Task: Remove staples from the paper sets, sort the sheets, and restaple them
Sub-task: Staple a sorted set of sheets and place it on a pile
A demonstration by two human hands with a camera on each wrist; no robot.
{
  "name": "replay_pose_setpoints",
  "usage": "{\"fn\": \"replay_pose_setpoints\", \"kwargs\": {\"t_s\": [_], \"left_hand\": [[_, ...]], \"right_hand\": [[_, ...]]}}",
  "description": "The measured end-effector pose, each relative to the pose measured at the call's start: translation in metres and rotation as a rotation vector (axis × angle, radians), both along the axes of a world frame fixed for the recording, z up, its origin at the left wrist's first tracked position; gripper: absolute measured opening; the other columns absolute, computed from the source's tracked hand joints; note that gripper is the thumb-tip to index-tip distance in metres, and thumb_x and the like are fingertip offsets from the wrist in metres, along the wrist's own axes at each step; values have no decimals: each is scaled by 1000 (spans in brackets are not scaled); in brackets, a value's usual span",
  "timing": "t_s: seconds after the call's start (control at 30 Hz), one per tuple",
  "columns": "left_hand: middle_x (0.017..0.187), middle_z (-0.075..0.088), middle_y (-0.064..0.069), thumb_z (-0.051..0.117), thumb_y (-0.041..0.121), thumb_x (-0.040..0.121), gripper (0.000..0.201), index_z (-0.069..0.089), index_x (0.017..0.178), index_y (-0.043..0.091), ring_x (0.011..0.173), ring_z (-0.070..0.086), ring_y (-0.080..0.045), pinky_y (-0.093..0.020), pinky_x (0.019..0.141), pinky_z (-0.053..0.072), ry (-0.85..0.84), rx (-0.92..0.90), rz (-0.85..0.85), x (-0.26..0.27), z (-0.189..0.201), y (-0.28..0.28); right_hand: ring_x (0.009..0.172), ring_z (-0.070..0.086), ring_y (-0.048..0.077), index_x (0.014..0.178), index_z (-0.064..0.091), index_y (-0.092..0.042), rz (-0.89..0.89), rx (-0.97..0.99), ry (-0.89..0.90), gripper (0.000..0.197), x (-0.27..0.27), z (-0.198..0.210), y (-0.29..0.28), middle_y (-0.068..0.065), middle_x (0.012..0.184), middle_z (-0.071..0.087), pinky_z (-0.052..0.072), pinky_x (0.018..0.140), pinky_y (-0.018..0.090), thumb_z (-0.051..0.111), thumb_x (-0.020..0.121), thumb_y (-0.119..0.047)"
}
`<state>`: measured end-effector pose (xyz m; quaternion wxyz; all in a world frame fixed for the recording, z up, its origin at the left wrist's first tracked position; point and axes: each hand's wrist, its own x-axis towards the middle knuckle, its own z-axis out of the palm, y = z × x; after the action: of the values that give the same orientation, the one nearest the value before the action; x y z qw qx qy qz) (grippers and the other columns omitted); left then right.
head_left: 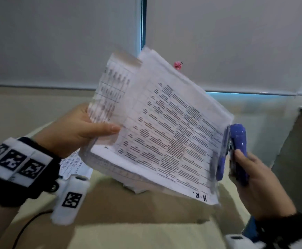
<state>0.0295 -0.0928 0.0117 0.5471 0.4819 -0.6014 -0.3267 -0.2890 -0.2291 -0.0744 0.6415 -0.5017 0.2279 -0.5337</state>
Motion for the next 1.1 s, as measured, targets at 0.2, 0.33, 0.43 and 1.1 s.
{"fn": "replay_pose_setpoints", "kwargs": {"t_s": [0.2, 0.33, 0.43, 1.1], "left_hand": [[100, 74, -21, 97, 41, 33, 63, 78, 85, 12, 89, 72, -37, -35, 67, 61, 56, 85, -25, 17, -9, 5], [102, 76, -3, 93, 57, 28, 75, 76, 94, 27, 93, 73, -21, -27, 74, 59, -62, 81, 144, 28, -20, 7], [129, 61, 7, 89, 59, 43, 99, 48, 130, 36, 116, 59, -11, -34, 103, 43, -293, 17, 442, 36, -16, -1], [79, 73, 5, 77, 20, 79, 12, 68, 85, 17, 69, 68, -7, -16, 65, 53, -751, 422, -34, -50, 10, -78]], "right_hand": [[98, 64, 29, 118, 59, 1, 272, 53, 56, 78, 7, -12, -9, 20, 114, 65, 52, 87, 39, 85, 56, -39], [92, 65, 23, 115, 63, -3, 206, -15, 101, 78, 10, -6, -13, 17, 112, 67, 55, 75, 26, 86, 52, -44], [85, 65, 21, 102, 71, -11, 196, -112, 204, 72, 3, 3, -13, 14, 101, 70, 54, 69, 22, 88, 45, -52], [110, 44, 22, 110, 63, -32, -473, -1066, 982, 37, 12, 46, 1, -2, 112, 48, 35, 89, 35, 57, 75, -42]]}}
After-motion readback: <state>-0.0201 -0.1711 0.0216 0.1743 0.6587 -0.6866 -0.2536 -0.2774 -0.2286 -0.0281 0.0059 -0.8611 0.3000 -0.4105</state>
